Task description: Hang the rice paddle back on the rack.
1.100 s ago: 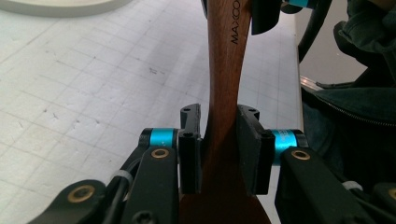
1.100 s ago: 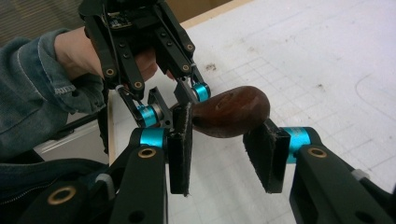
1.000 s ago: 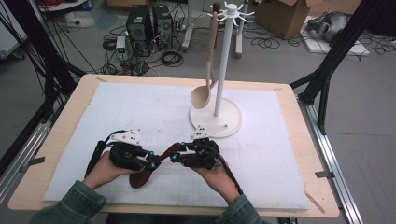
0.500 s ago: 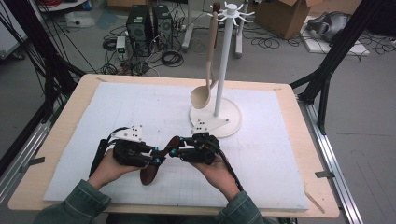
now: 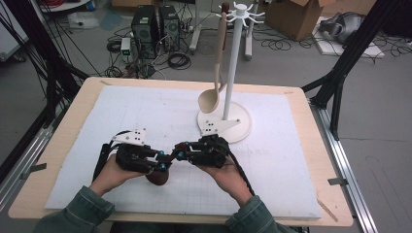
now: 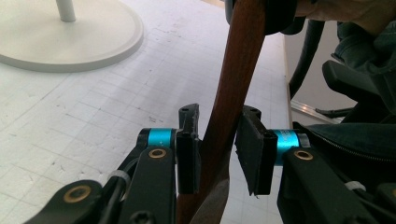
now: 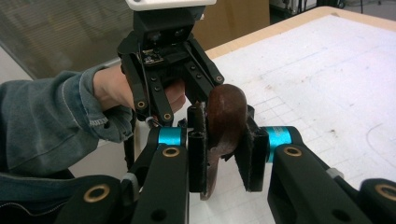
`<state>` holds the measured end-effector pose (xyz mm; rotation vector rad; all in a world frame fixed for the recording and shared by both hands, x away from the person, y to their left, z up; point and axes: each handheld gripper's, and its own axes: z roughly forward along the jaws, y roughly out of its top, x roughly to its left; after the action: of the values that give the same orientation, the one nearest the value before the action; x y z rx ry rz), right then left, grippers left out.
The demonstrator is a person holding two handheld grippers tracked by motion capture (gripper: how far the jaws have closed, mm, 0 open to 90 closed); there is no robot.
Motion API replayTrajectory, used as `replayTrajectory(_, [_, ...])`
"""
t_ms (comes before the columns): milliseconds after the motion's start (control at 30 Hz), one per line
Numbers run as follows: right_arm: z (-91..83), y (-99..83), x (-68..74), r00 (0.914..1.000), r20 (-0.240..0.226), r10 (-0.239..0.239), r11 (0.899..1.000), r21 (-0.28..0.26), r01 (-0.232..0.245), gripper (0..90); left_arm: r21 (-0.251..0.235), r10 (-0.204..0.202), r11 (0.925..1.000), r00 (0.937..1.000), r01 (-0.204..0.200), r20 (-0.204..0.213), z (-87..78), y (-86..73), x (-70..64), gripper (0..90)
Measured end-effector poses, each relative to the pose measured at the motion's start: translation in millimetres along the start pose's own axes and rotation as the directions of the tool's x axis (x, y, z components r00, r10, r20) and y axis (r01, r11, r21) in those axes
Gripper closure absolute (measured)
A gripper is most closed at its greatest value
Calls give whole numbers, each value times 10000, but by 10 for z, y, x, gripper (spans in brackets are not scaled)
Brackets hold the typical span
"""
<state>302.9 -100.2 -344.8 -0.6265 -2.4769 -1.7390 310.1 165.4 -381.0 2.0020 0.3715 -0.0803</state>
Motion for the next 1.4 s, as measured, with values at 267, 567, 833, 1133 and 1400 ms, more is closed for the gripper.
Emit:
replayTrajectory(267, [5, 22, 10, 9999, 155, 37, 9997, -235, -33, 687, 58, 436, 9990, 9989, -437, 157, 66, 56, -61, 762])
replayTrajectory(567, [86, -88, 1, 10000, 14, 90, 9999, -50, -89, 691, -329, 398, 9987, 9989, -390, 239, 55, 78, -65, 773])
replayTrajectory(833, [138, -107, 10, 9998, -168, 58, 10000, -13, -58, 747, -388, 347, 9987, 9988, -334, 344, 81, 81, -75, 773])
replayTrajectory(1133, [120, -102, 32, 9997, -245, -55, 10000, -52, 54, 765, -252, 334, 9991, 9991, -327, 267, 67, 58, -71, 730])
replayTrajectory(1400, [122, -100, 38, 9998, -174, -137, 9996, -260, 133, 754, -307, 457, 9985, 9985, -447, 311, 84, 82, -78, 763])
